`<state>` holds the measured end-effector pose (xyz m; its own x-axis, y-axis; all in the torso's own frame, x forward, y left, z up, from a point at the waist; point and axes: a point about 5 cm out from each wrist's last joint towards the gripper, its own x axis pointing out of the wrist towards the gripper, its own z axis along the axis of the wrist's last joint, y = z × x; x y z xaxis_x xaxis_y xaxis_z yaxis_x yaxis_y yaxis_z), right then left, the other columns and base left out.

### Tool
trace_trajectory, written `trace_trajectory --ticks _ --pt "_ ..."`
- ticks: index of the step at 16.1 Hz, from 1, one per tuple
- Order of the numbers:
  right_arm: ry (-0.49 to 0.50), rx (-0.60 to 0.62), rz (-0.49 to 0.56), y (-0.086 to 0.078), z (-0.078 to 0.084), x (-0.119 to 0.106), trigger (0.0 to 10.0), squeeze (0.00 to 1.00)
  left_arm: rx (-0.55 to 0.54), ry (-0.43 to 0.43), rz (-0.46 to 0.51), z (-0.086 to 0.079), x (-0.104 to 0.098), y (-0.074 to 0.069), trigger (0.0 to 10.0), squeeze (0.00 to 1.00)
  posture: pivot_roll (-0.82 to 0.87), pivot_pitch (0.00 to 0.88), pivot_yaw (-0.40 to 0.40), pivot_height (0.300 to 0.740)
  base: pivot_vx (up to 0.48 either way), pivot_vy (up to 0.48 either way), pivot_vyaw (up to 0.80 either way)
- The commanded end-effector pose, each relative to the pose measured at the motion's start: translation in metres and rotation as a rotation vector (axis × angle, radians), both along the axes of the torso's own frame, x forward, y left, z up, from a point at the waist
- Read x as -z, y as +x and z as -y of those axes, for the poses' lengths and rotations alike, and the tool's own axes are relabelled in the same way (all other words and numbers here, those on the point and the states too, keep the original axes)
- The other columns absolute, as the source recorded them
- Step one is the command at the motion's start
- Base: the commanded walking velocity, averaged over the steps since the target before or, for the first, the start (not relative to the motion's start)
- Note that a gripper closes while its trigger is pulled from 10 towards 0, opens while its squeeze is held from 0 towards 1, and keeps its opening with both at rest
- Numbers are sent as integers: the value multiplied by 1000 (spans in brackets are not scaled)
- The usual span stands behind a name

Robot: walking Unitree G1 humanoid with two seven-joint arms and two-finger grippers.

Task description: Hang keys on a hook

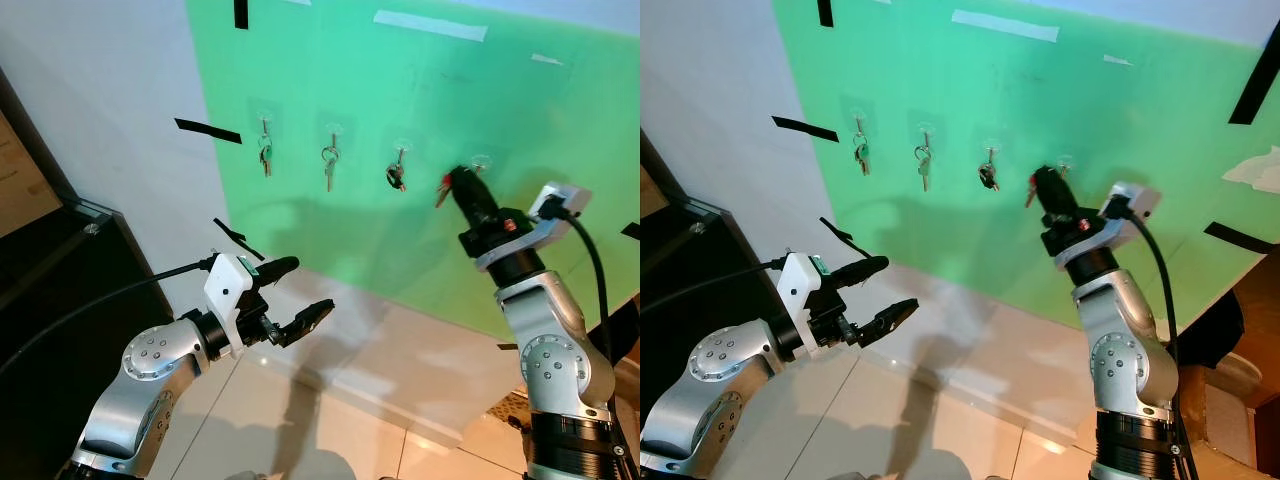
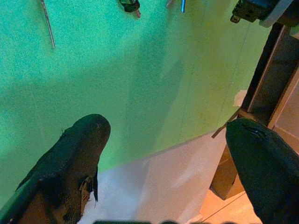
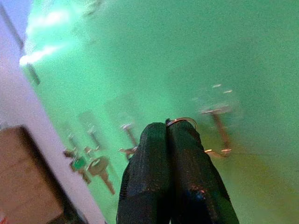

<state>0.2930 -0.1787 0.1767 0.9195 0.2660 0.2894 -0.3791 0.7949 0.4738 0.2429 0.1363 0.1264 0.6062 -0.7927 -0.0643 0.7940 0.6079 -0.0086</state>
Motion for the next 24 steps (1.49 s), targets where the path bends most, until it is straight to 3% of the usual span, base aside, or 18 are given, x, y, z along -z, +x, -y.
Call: trace_trajectory --ticks 1,4,12,16,20,24 --pt "39 27 -5 2 5 -3 10000 0 21 1 16 3 -5 -1 10000 141 -56 0 -29 740 0 0 0" --pt "83 77 -38 4 15 1 10000 0 19 1 19 3 -5 0 10000 137 -53 0 -34 740 0 0 0" --pt "177 132 -107 -15 30 16 10000 0 38 -1 15 2 -6 1 10000 137 -73 0 -17 740 0 0 0" --pt "255 80 -120 -21 31 18 10000 0 43 -4 14 3 -8 1 10000 141 -74 0 -18 740 0 0 0" --pt "208 74 -170 -19 28 23 10000 0 41 -5 15 4 -8 1 10000 141 -72 0 -22 740 0 0 0" --pt "159 -46 -85 -19 14 5 10000 0 39 -4 19 5 -9 1 10000 141 -70 0 -25 740 0 0 0"
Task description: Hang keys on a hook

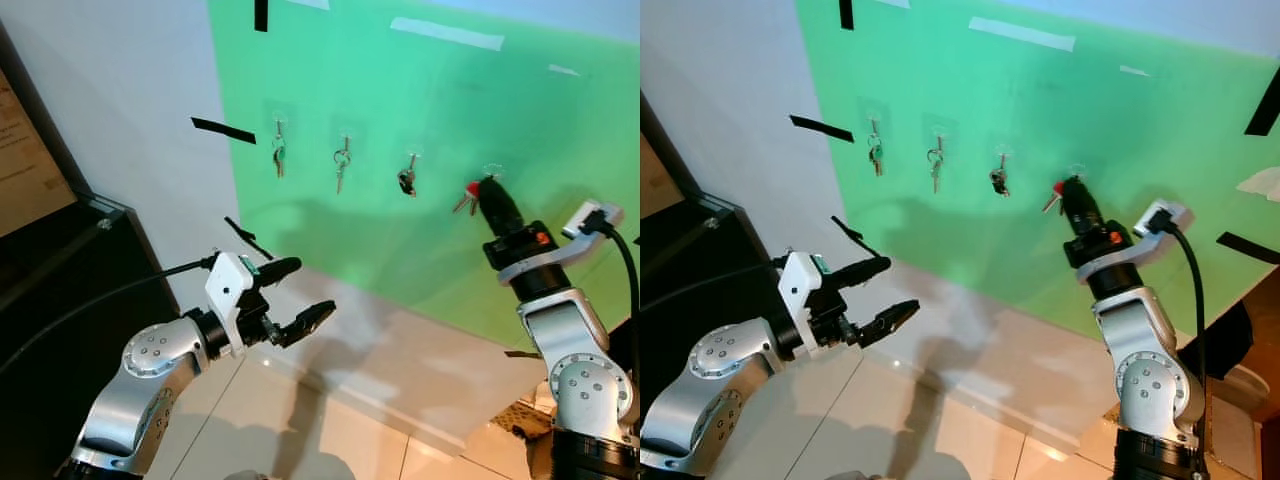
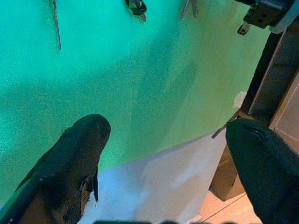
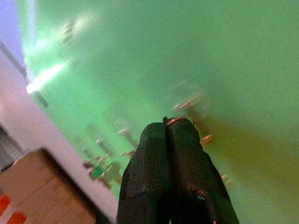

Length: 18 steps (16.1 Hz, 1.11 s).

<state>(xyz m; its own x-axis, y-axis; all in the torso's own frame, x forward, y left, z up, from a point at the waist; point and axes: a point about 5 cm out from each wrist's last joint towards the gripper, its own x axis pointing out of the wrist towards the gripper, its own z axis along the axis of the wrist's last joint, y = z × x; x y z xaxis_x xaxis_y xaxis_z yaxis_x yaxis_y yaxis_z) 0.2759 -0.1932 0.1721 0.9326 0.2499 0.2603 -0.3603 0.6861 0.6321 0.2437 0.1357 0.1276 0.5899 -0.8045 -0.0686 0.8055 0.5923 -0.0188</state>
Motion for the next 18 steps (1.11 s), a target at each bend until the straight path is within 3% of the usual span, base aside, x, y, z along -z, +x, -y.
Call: trace_trajectory --ticks 1,5,12,18 --pt "-38 -45 19 -3 -5 -4 10000 0 19 -3 29 4 -8 1 10000 141 -70 0 -26 740 0 0 0" --pt "-76 -58 42 -3 -10 -8 10000 0 19 -3 26 5 -8 1 10000 141 -74 0 -24 740 0 0 0" --pt "-85 156 -121 4 18 14 10000 0 21 7 19 5 -5 3 10000 137 -76 0 -20 740 0 0 0" --pt "-24 164 -136 1 25 22 10000 0 14 9 17 3 -2 3 10000 137 -74 0 -24 740 0 0 0"
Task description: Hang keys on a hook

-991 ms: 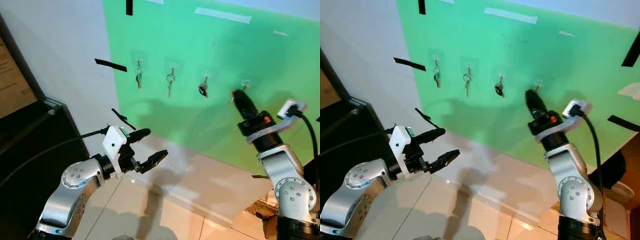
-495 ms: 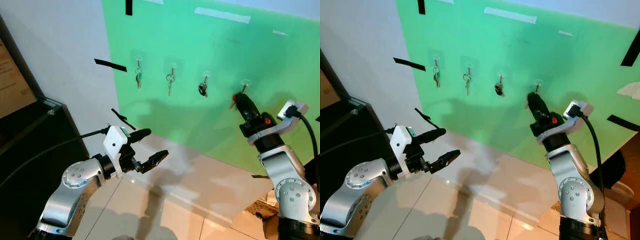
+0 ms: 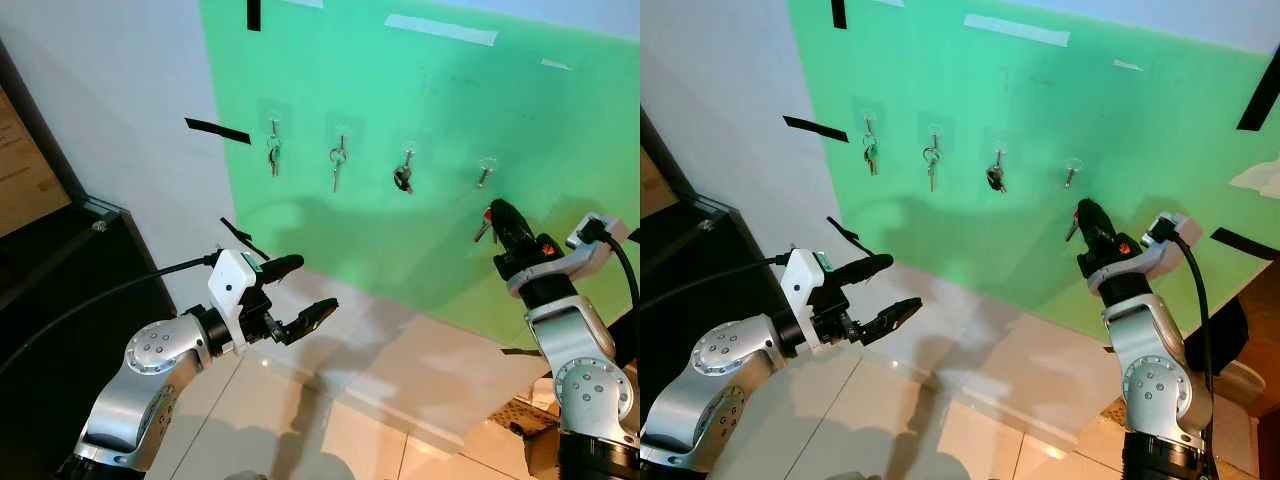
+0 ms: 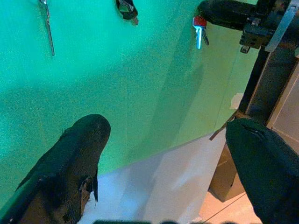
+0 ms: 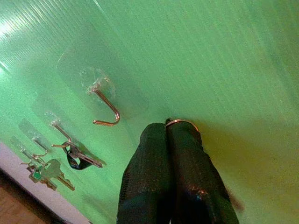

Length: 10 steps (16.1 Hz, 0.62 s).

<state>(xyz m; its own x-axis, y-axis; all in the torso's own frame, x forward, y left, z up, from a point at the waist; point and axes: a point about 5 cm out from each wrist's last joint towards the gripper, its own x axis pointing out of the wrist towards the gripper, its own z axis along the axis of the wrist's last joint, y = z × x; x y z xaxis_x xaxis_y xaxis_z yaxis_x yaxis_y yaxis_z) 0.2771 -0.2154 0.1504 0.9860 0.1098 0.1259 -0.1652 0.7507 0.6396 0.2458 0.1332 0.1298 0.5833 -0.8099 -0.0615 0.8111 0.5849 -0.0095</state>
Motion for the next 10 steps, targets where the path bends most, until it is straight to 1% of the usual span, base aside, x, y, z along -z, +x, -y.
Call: trace_trajectory --ticks 1,2,4,5,7,9,10 --pt "15 -94 44 -6 -7 -4 10000 0 5 11 5 0 0 1 10000 141 -75 0 -22 740 0 0 0" --pt "14 -137 63 -8 -10 -6 10000 0 6 11 6 0 1 2 10000 141 -75 0 -21 740 0 0 0" --pt "15 -185 91 -10 -12 -10 10000 0 11 14 7 0 0 2 10000 149 -77 0 -19 740 0 0 0" --pt "24 -220 121 -11 -14 -16 10000 0 15 16 8 0 0 2 10000 145 -77 0 -20 740 0 0 0" --pt "22 -255 142 -12 -16 -20 10000 0 16 16 8 1 0 2 10000 141 -77 0 -20 740 0 0 0" --pt "17 -247 140 -8 -15 -22 10000 0 18 16 10 1 -1 2 10000 141 -78 0 -20 740 0 0 0" --pt "16 -220 136 -1 -15 -24 10000 0 21 15 12 2 -1 3 10000 145 -78 0 -19 740 0 0 0"
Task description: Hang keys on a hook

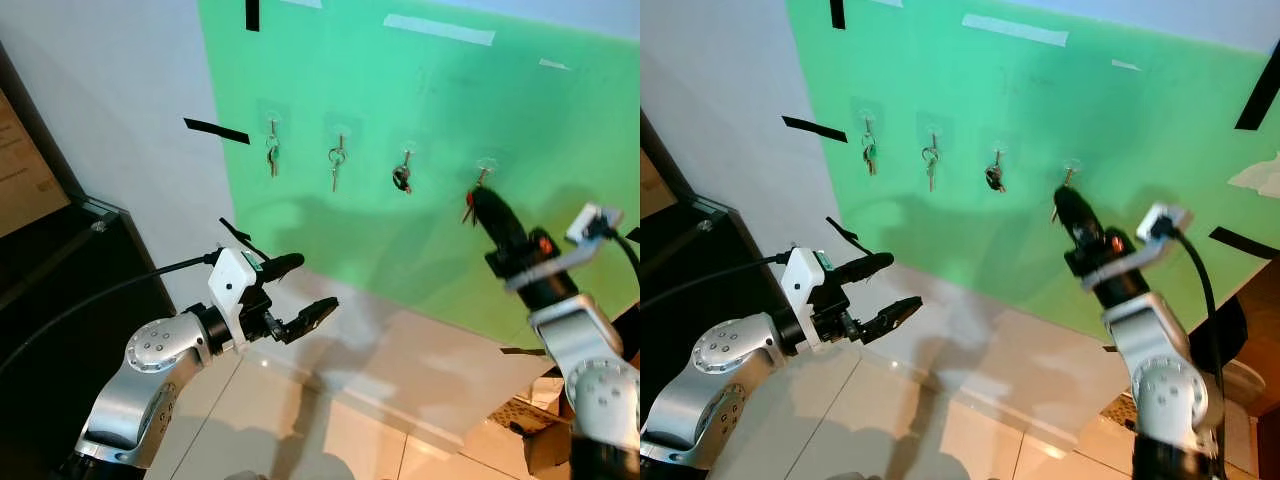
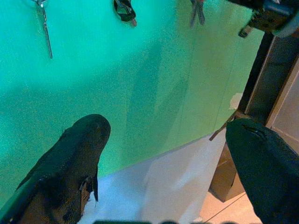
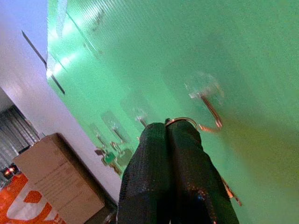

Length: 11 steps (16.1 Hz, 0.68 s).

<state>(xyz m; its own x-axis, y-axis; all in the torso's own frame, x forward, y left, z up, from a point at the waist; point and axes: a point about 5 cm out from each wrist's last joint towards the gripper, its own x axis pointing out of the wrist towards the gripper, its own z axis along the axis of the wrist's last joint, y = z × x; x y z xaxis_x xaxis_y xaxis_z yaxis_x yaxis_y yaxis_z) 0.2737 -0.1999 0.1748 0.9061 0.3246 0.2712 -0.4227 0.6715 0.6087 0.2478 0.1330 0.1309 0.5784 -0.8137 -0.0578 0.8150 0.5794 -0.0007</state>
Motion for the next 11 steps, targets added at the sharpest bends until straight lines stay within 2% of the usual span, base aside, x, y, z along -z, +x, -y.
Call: trace_trajectory --ticks 1,5,7,8,11 --pt "-3 16 -14 5 0 -1 10000 0 15 13 3 2 -1 1 10000 141 -78 0 -19 740 0 0 0" --pt "5 69 -32 12 3 -4 10000 0 16 13 5 4 -3 1 10000 141 -72 0 -26 740 0 0 0" --pt "27 147 -76 15 15 2 10000 0 13 13 7 5 -3 0 10000 145 -71 0 -30 740 0 0 0" --pt "45 179 -90 14 22 5 10000 0 13 13 7 5 -3 0 10000 145 -74 0 -30 740 0 0 0" --pt "43 211 -112 7 30 10 10000 0 18 12 8 6 -3 0 10000 145 -79 0 -29 740 0 0 0"
